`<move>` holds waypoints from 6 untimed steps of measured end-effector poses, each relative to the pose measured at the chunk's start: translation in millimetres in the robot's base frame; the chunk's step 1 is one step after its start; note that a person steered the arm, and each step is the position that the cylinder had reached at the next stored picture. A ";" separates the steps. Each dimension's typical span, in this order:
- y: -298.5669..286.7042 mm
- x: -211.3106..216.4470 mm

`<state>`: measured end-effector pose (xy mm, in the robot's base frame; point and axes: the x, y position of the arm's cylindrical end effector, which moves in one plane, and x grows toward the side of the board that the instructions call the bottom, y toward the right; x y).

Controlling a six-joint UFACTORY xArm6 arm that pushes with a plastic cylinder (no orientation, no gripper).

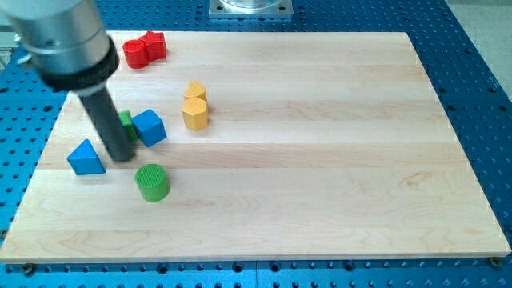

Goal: Move the green star slightly upwards

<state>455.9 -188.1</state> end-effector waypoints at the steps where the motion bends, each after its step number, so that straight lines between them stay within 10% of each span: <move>1: 0.0 -25.8; 3: -20.2 19.1; 6: -16.8 -57.1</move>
